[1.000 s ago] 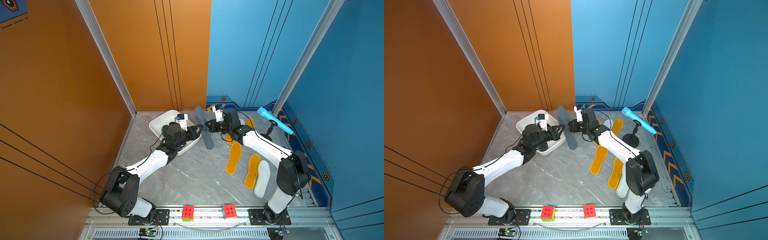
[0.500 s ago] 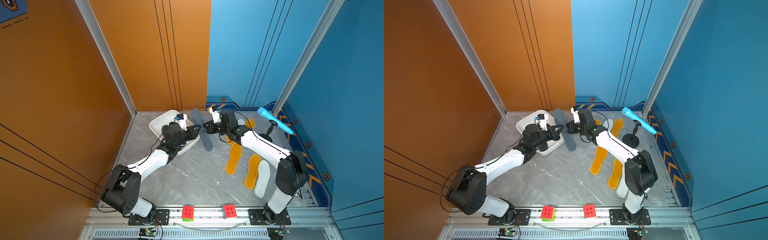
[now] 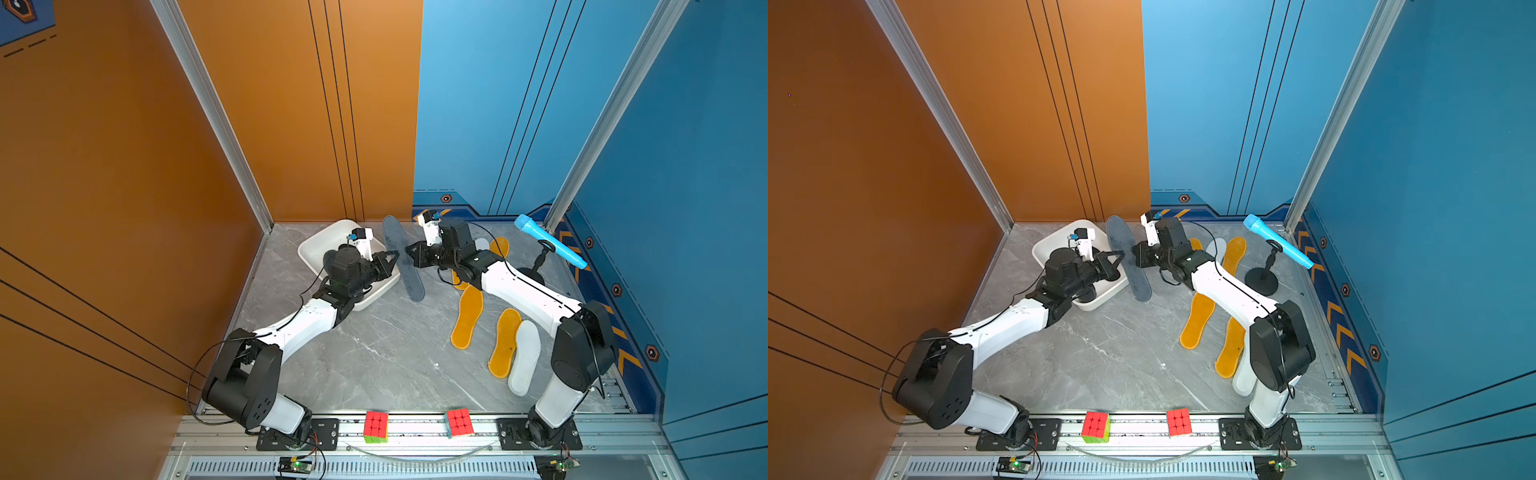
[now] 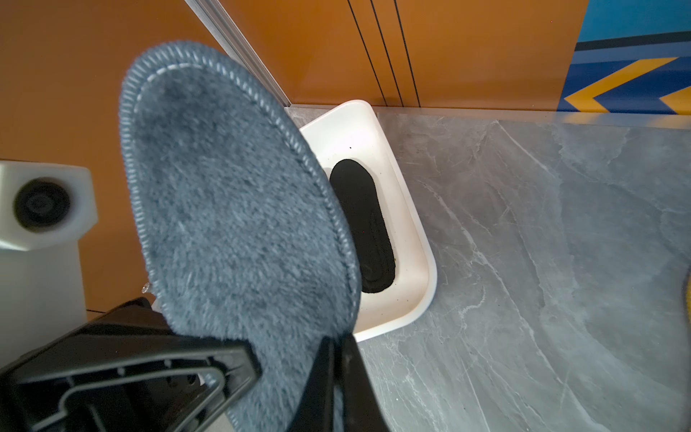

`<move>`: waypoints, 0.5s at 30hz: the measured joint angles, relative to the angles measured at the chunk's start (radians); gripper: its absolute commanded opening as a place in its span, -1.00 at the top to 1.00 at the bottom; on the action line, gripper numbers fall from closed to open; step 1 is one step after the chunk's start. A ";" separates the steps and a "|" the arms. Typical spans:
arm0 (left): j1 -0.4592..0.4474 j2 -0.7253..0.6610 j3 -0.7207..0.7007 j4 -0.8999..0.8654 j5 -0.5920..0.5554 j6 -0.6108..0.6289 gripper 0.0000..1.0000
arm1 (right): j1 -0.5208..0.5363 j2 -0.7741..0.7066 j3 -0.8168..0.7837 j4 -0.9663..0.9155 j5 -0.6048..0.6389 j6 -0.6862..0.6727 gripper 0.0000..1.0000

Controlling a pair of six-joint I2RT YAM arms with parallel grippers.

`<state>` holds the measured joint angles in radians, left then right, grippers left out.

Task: Put the insoles into the storage box
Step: Pick up the insole from the center of the board.

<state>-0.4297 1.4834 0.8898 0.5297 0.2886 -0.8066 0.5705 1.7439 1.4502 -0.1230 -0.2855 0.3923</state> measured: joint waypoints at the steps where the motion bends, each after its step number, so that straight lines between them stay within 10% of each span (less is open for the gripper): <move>1: 0.013 0.000 -0.001 0.007 0.004 -0.016 1.00 | 0.000 0.000 0.000 0.000 0.002 -0.003 0.16; 15: 0.324 0.237 0.043 0.217 0.108 -0.395 1.00 | -0.069 -0.132 -0.115 -0.005 0.003 -0.009 0.00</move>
<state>-0.1059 1.7206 0.9333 0.7471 0.3962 -1.2015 0.5014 1.6123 1.3354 -0.1276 -0.2829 0.3832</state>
